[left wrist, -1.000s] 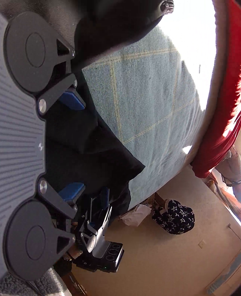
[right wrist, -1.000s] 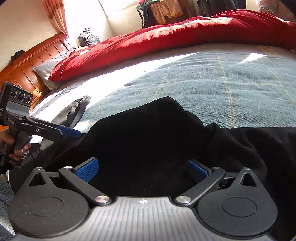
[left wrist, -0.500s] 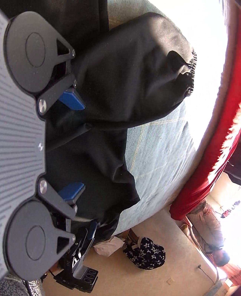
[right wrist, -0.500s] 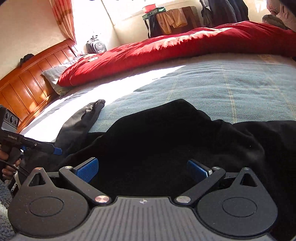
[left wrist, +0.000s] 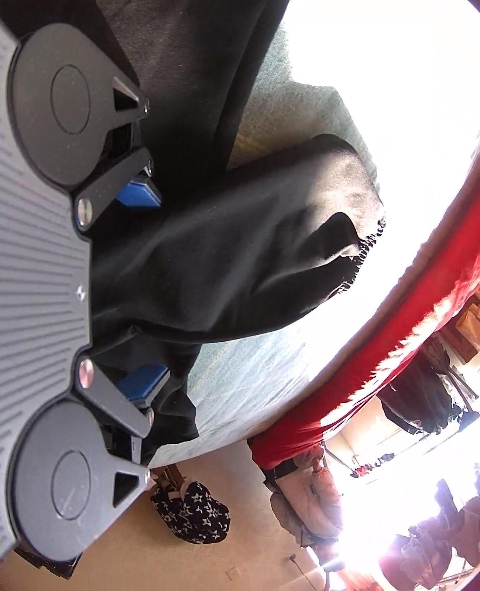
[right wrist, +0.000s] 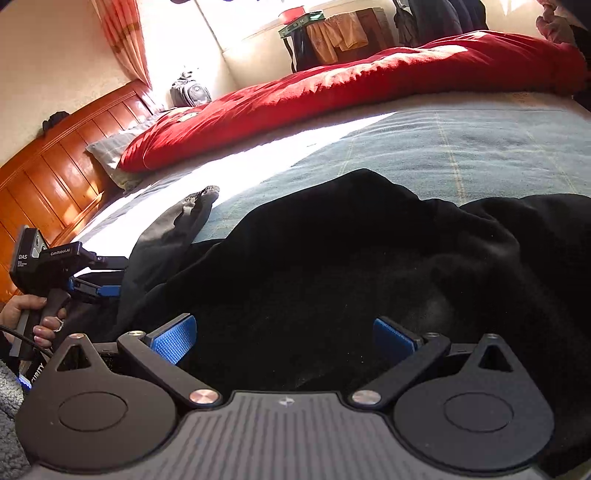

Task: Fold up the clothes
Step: 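Lift the held leg end with the left tool and fold it over the pants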

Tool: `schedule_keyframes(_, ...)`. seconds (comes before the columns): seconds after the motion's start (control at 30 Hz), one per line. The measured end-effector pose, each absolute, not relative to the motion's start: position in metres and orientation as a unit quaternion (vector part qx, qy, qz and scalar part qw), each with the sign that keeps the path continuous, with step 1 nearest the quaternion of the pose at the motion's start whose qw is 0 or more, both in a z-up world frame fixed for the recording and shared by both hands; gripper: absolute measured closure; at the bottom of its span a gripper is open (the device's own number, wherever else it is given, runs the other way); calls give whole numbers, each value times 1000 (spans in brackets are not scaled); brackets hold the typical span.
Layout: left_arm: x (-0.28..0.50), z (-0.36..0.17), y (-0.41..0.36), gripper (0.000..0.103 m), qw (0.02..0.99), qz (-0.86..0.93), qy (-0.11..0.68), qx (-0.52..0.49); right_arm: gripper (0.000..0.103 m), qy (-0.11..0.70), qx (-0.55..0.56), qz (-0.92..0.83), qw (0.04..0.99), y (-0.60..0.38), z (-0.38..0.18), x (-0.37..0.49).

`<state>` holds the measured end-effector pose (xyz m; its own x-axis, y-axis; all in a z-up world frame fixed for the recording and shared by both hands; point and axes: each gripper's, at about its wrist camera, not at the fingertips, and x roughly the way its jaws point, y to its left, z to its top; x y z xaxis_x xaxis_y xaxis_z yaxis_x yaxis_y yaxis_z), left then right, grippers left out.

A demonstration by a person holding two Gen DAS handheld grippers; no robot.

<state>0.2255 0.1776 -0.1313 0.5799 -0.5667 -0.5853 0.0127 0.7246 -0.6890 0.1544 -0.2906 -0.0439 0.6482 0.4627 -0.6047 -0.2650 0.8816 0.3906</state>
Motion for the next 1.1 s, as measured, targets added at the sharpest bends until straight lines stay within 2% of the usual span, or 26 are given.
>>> schedule_keyframes(0.13,246,-145,187,18,813,-200,401,-372,0,369,133,195,899,-284,-39,146)
schedule_keyframes(0.23,240,-147,190,25,812,-208,398,-373,0,370,125,190,901,-277,-34,138)
schedule_keyframes(0.27,237,-147,191,29,813,-210,397,-371,0,369,123,190,902,-275,-33,136)
schedule_keyframes(0.37,234,-152,196,53,817,-203,396,-367,0,367,129,193,901,-272,-32,133)
schedule_keyframes(0.43,241,-157,199,60,814,-203,393,-376,0,370,129,196,899,-269,-33,136)
schedule_keyframes(0.6,242,-150,190,92,836,-184,394,-334,0,372,116,209,897,-259,-31,141)
schedule_keyframes(0.7,232,-137,188,97,851,-177,373,-325,0,371,114,216,896,-258,-31,140)
schedule_keyframes(0.93,196,-83,189,98,880,-184,297,-322,0,373,117,219,894,-263,-31,141)
schedule_keyframes(1.1,195,-95,194,95,871,-156,323,-336,0,374,115,225,892,-265,-32,145)
